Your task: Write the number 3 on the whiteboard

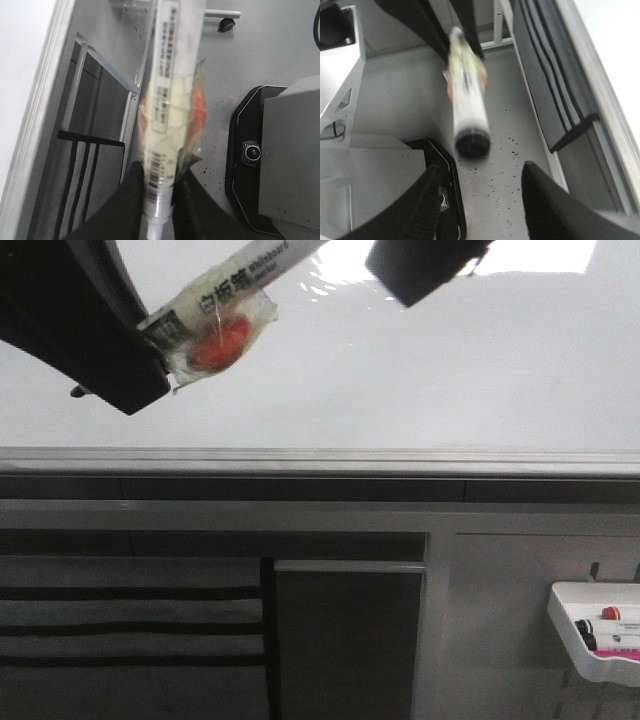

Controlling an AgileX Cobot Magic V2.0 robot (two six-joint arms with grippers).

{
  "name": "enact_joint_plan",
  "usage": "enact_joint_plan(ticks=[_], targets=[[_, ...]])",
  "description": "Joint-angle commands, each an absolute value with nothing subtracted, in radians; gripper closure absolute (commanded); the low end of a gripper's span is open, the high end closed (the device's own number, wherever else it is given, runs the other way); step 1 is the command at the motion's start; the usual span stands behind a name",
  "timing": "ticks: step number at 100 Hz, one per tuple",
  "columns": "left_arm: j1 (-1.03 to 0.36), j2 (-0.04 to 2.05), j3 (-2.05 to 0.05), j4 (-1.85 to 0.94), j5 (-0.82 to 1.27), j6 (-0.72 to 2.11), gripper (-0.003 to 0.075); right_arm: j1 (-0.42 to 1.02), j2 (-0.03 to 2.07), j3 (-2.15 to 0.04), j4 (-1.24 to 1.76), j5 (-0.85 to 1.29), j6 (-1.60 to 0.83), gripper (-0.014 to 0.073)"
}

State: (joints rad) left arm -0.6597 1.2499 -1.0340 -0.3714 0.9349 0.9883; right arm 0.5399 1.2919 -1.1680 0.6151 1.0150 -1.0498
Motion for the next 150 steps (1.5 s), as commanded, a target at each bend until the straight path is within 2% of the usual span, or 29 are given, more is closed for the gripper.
enact_joint_plan(ticks=[1,15,38,74,91,98,110,118,134,150], targets=[[-0.676,1.222,-1.069,-0.405,0.897,1.000,0.0741,0.594,1.319,-1.246,0.606,0.981,-1.071,0.0267],[-0.676,1.222,-1.069,-0.405,0.897,1.000,0.0741,0.654,1.385,-1.314,0.581,0.980,-1.071,0.0268],[-0.676,1.222,-1.069,-0.403,0.897,1.000,0.0741,0.659,1.398,-1.335,0.578,0.974,-1.071,0.0280],[-0.676,1.222,-1.069,-0.403,0.897,1.000,0.0741,0.659,1.398,-1.335,0.578,0.984,-1.071,0.0496],[-0.676,1.222,-1.069,-0.403,0.895,1.000,0.0738,0.659,1.398,-1.335,0.577,0.990,-1.071,0.0554],[-0.676,1.222,-1.069,-0.403,0.893,1.000,0.0689,0.659,1.398,-1.335,0.570,0.990,-1.071,0.0554],[-0.655,1.212,-1.069,-0.403,0.870,0.967,0.0510,0.655,1.379,-1.335,0.541,0.993,-1.060,0.0554],[-0.615,1.190,-1.069,-0.406,0.854,0.922,0.0434,0.644,1.354,-1.335,0.487,0.979,-0.996,0.0554],[-0.534,1.084,-1.037,-0.476,0.833,0.909,0.0420,0.539,1.282,-1.309,0.442,0.981,-0.895,0.0554],[-0.441,0.959,-0.904,-0.548,0.728,0.909,0.0420,0.403,1.163,-1.185,0.447,0.940,-0.838,0.0554]])
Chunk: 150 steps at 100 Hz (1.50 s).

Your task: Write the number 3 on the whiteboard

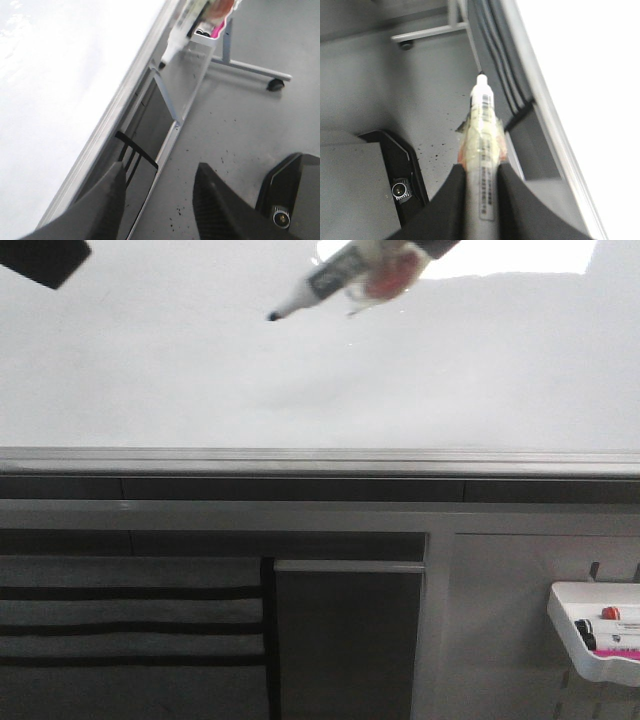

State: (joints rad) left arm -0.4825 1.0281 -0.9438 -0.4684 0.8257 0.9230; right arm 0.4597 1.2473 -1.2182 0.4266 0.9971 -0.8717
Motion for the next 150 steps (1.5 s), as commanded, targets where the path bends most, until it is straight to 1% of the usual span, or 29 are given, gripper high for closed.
enact_joint_plan(ticks=[1,17,27,54,61,68,77,116,134,150], targets=[[-0.433,0.955,-0.897,-0.552,0.722,0.909,0.0420,0.398,1.157,-1.170,0.447,0.934,-0.836,0.0554],[-0.368,0.888,-0.770,-0.666,0.625,0.909,0.0421,0.308,1.032,-0.997,0.479,0.809,-0.779,0.0554],[-0.364,0.889,-0.755,-0.673,0.605,0.909,0.0427,0.303,0.998,-0.937,0.506,0.749,-0.779,0.0554],[-0.364,0.891,-0.755,-0.673,0.589,0.909,0.0427,0.303,0.991,-0.926,0.514,0.747,-0.779,0.0554],[-0.364,0.891,-0.755,-0.673,0.589,0.909,0.0427,0.303,0.993,-0.926,0.563,0.741,-0.779,0.0554],[-0.364,0.891,-0.755,-0.673,0.589,0.909,0.0427,0.303,1.009,-0.929,0.631,0.678,-0.779,0.0554],[-0.364,0.891,-0.755,-0.673,0.589,0.909,0.0427,0.300,1.067,-0.979,0.651,0.668,-0.778,0.0554],[-0.364,0.891,-0.755,-0.673,0.589,0.909,0.0427,0.300,1.408,-1.342,0.606,0.818,-0.772,0.0554],[-0.364,0.891,-0.755,-0.673,0.589,0.909,0.0426,0.300,1.496,-1.412,0.576,0.821,-0.772,0.0554],[-0.364,0.891,-0.755,-0.673,0.589,0.909,0.0426,0.300,1.538,-1.415,0.557,0.768,-0.772,0.0554]])
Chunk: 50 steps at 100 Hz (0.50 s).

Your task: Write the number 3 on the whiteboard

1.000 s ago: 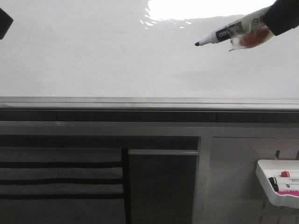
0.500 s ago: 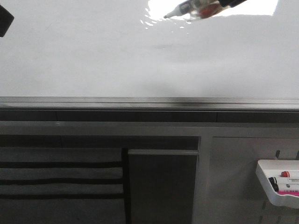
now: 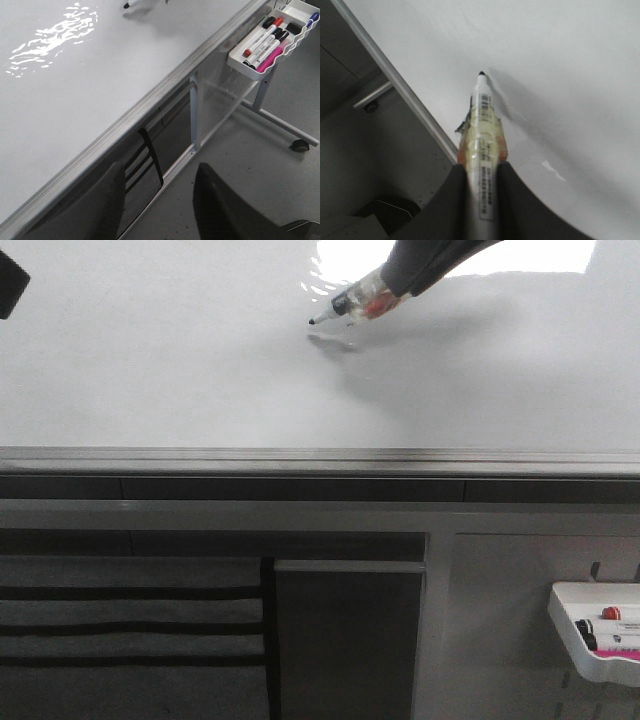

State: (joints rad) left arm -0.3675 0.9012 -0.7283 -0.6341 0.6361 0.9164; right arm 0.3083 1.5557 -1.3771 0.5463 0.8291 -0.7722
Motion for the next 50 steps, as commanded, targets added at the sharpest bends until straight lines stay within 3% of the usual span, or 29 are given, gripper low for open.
enact_joint_plan(ticks=[1,37,50], targets=[[-0.364,0.891,-0.755,-0.673,0.589,0.909,0.0426,0.300,1.539,-1.415,0.554,0.766,-0.772,0.0554],[-0.364,0.891,-0.755,-0.673,0.589,0.909,0.0426,0.310,1.480,-1.361,0.454,0.836,-0.684,0.0554],[-0.364,0.891,-0.755,-0.673,0.589,0.909,0.0426,0.367,1.515,-1.326,0.458,0.726,-0.684,0.0554]])
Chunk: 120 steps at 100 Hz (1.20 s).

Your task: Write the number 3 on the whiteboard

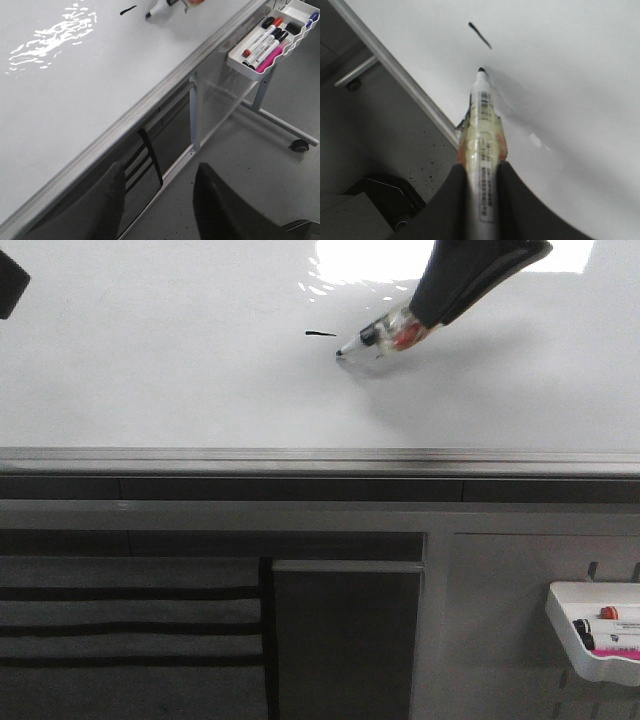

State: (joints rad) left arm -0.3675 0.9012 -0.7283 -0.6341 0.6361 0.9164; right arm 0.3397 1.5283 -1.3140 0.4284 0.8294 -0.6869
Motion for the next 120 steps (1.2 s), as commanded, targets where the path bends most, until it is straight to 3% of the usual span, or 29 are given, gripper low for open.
enact_joint_plan(ticks=[1,12,29,60,70,85,120], targets=[[-0.364,0.891,-0.755,-0.673,0.589,0.909,0.0426,0.371,1.521,-1.326,0.458,0.720,-0.684,0.0554],[-0.364,0.891,-0.755,-0.673,0.589,0.909,0.0426,0.374,1.536,-1.341,0.446,0.702,-0.684,0.0554],[-0.364,0.891,-0.755,-0.673,0.589,0.909,0.0426,0.310,1.498,-1.325,0.443,0.854,-0.677,0.0554],[-0.364,0.891,-0.755,-0.673,0.589,0.909,0.0426,0.440,1.573,-1.289,0.480,0.603,-0.677,0.0554],[-0.364,0.891,-0.755,-0.673,0.589,0.909,0.0426,0.445,1.572,-1.349,0.480,0.644,-0.677,0.0554],[-0.364,0.891,-0.755,-0.673,0.589,0.909,0.0426,0.459,1.463,-1.339,0.530,0.795,-0.744,0.0554],[-0.364,0.891,-0.755,-0.673,0.582,0.909,0.0426,0.460,1.147,-1.031,0.545,0.742,-0.863,0.0554]])
